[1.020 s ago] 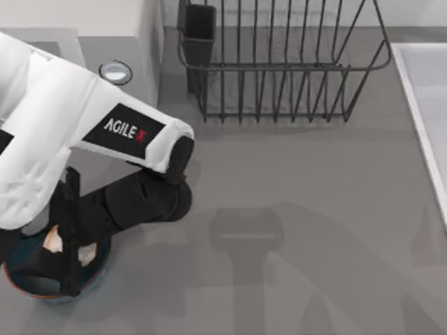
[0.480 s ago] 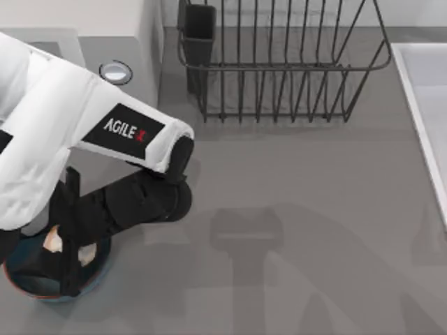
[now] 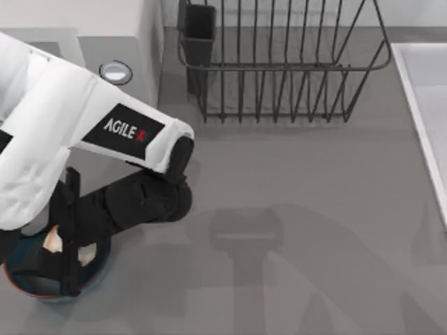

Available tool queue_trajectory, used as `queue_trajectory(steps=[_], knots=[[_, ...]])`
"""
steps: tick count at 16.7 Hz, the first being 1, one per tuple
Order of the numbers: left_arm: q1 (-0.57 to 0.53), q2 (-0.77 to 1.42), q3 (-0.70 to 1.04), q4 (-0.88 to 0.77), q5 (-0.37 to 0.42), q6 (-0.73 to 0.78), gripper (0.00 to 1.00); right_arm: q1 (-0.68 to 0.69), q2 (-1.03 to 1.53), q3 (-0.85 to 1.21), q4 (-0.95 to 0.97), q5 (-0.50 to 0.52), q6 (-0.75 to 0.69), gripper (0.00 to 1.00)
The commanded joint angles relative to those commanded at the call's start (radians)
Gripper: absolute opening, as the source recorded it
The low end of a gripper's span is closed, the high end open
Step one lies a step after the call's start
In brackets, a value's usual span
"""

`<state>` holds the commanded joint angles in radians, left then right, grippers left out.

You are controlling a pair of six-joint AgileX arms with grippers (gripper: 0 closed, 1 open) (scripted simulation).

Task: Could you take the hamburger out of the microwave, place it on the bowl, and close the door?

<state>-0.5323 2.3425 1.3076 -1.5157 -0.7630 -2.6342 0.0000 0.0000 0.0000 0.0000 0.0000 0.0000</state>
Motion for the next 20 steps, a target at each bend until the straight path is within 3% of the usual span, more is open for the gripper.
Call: queue_trajectory(steps=[7, 11, 15, 20], knots=[[-0.030, -0.042, 0.019, -0.025, 0.015, -0.006, 1.00, 0.000, 0.000, 0.000, 0.000, 0.000, 0.000, 1.00], [0.021, -0.138, -0.071, 0.068, 0.045, 0.097, 1.00, 0.000, 0.000, 0.000, 0.000, 0.000, 0.000, 1.00], [0.129, -0.391, -0.272, 0.305, 0.119, 0.364, 1.00, 0.000, 0.000, 0.000, 0.000, 0.000, 0.000, 1.00], [0.287, -0.883, -0.590, 0.691, 0.259, 0.929, 1.00, 0.000, 0.000, 0.000, 0.000, 0.000, 0.000, 1.00]])
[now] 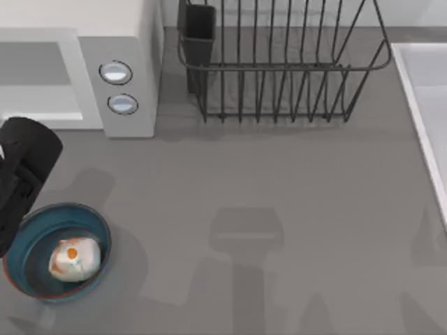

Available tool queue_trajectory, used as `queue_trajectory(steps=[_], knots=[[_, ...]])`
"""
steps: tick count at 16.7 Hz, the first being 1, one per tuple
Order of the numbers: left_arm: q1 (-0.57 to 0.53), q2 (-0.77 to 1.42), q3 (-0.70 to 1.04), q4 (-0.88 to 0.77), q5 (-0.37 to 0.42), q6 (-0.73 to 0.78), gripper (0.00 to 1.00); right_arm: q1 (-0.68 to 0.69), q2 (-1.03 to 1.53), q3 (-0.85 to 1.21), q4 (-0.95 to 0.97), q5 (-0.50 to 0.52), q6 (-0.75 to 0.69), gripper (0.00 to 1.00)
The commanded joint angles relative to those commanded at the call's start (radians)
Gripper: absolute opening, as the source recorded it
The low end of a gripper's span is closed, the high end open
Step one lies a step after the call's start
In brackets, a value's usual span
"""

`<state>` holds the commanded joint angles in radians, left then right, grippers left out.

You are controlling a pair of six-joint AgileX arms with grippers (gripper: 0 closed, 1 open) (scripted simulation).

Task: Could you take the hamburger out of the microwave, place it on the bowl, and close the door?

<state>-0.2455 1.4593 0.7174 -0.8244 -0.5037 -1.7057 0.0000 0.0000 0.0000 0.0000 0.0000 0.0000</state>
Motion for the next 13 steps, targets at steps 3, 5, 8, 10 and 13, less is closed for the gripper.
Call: queue_trajectory(steps=[3, 5, 8, 10, 13], knots=[[0.086, -0.338, -0.195, 0.231, 0.104, 0.425, 1.00, 0.000, 0.000, 0.000, 0.000, 0.000, 0.000, 1.00], [0.135, -0.565, -0.316, 0.373, 0.177, 0.710, 1.00, 0.000, 0.000, 0.000, 0.000, 0.000, 0.000, 1.00], [0.191, -0.886, -0.472, 0.553, 0.283, 1.087, 1.00, 0.000, 0.000, 0.000, 0.000, 0.000, 0.000, 1.00], [0.216, -1.073, -0.557, 0.650, 0.347, 1.292, 1.00, 0.000, 0.000, 0.000, 0.000, 0.000, 0.000, 1.00], [0.238, -1.290, -0.651, 0.757, 0.431, 1.524, 1.00, 0.000, 0.000, 0.000, 0.000, 0.000, 0.000, 1.00]])
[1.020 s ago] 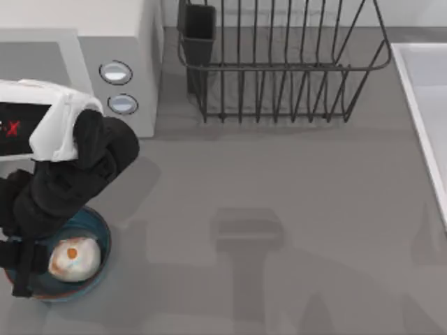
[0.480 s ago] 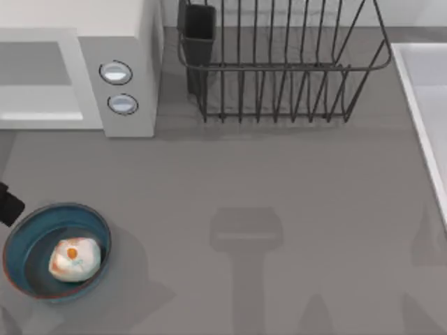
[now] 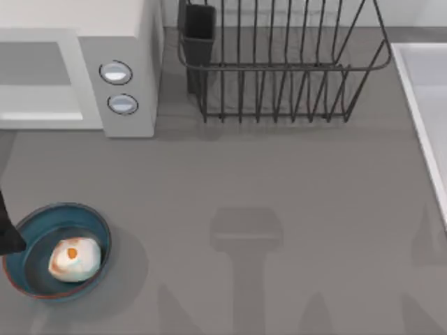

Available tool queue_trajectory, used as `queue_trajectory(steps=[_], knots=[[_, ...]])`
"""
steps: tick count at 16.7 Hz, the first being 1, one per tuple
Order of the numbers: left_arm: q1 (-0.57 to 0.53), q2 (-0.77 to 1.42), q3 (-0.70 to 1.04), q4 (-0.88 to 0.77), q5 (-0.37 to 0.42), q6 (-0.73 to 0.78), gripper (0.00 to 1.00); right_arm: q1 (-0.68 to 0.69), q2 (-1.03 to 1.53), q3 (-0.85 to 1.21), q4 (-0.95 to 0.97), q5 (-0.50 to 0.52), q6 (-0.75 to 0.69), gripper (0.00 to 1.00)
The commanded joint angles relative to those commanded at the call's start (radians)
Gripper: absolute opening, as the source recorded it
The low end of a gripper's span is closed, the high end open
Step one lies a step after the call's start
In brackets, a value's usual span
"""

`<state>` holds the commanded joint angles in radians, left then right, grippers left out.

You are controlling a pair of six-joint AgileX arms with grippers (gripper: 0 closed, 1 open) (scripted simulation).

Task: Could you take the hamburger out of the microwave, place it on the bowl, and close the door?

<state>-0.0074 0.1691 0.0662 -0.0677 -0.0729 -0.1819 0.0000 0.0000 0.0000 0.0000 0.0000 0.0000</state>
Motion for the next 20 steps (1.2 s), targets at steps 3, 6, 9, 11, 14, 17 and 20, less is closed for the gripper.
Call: queue_trajectory(steps=[3, 6, 9, 11, 14, 17, 20], knots=[[0.007, -0.129, -0.053, 0.056, 0.056, 0.139, 1.00, 0.000, 0.000, 0.000, 0.000, 0.000, 0.000, 1.00], [0.007, -0.169, -0.066, 0.068, 0.073, 0.182, 1.00, 0.000, 0.000, 0.000, 0.000, 0.000, 0.000, 1.00], [0.007, -0.169, -0.066, 0.068, 0.073, 0.182, 1.00, 0.000, 0.000, 0.000, 0.000, 0.000, 0.000, 1.00], [0.007, -0.169, -0.066, 0.068, 0.073, 0.182, 0.92, 0.000, 0.000, 0.000, 0.000, 0.000, 0.000, 1.00], [0.007, -0.169, -0.066, 0.068, 0.073, 0.182, 0.70, 0.000, 0.000, 0.000, 0.000, 0.000, 0.000, 1.00], [0.007, -0.169, -0.066, 0.068, 0.073, 0.182, 0.47, 0.000, 0.000, 0.000, 0.000, 0.000, 0.000, 1.00], [0.007, -0.169, -0.066, 0.068, 0.073, 0.182, 0.25, 0.000, 0.000, 0.000, 0.000, 0.000, 0.000, 1.00]])
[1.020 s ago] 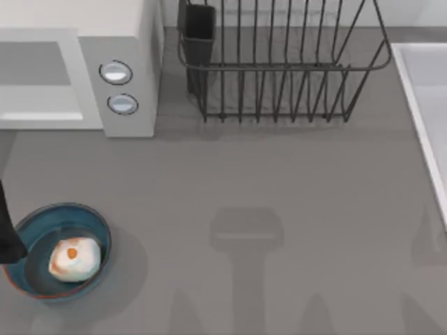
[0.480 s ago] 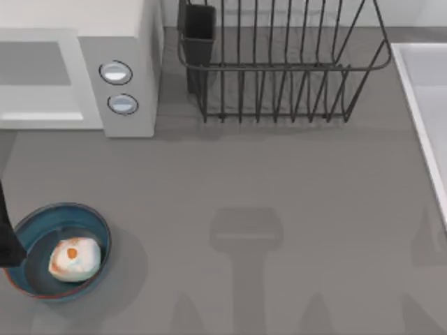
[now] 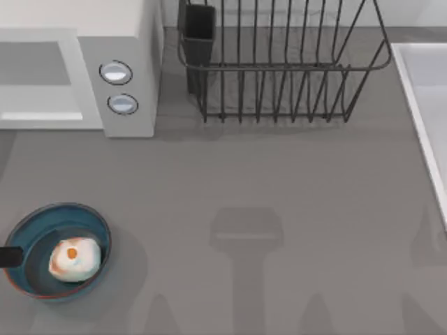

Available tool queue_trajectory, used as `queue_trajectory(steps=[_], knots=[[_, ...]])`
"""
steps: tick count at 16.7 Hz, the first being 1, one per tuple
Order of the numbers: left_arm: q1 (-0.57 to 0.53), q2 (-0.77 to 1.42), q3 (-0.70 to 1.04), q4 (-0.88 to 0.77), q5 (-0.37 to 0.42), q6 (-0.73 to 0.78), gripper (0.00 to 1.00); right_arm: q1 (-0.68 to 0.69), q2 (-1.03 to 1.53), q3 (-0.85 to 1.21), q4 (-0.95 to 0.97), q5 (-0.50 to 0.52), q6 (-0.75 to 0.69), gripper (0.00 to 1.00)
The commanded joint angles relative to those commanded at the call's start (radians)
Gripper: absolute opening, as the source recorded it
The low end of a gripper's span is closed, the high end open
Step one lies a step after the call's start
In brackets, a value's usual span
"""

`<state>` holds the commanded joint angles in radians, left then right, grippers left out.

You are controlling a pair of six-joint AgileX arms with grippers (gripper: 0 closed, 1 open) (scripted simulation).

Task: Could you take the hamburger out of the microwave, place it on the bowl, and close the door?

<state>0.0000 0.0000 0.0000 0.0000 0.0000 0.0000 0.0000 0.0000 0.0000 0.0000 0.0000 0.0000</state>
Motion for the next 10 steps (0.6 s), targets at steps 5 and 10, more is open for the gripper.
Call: queue_trajectory(steps=[5, 10], knots=[[0.000, 0.000, 0.000, 0.000, 0.000, 0.000, 0.00, 0.000, 0.000, 0.000, 0.000, 0.000, 0.000, 1.00], [0.000, 0.000, 0.000, 0.000, 0.000, 0.000, 0.00, 0.000, 0.000, 0.000, 0.000, 0.000, 0.000, 1.00]])
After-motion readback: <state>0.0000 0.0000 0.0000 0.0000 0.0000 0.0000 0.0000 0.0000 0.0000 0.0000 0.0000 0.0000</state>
